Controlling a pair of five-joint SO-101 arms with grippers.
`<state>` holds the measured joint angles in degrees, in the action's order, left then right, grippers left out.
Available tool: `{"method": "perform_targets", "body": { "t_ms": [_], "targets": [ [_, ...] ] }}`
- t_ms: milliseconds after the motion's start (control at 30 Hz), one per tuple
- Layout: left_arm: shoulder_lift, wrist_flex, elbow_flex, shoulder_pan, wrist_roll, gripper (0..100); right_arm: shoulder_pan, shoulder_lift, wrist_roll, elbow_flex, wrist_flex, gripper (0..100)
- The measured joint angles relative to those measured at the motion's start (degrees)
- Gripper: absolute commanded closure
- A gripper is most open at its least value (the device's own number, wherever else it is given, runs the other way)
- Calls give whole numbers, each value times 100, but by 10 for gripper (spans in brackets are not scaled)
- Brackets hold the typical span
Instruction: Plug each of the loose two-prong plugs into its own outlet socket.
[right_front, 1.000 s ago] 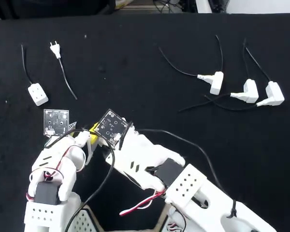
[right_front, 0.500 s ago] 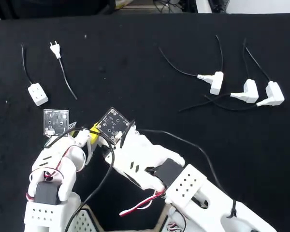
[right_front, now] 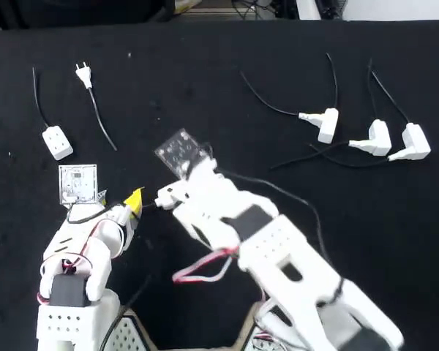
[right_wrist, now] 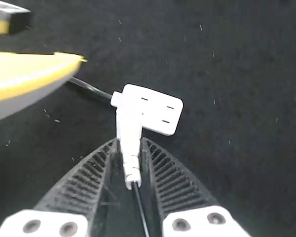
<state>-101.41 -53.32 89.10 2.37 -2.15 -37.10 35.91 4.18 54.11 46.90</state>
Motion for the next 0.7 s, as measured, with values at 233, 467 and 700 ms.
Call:
{"method": "perform_targets", "body": {
  "t_ms": [233,467,700],
  "targets": [
    [26,0,0,0,220,765,123,-1407,9,-1582,1108,988],
    [1064,343,-26,0,255,766,149,-2286,9,-2734,1987,988],
    [2171,985,-176,0,255,766,536,-3297,9,-3912,2848,988]
  ]
}}
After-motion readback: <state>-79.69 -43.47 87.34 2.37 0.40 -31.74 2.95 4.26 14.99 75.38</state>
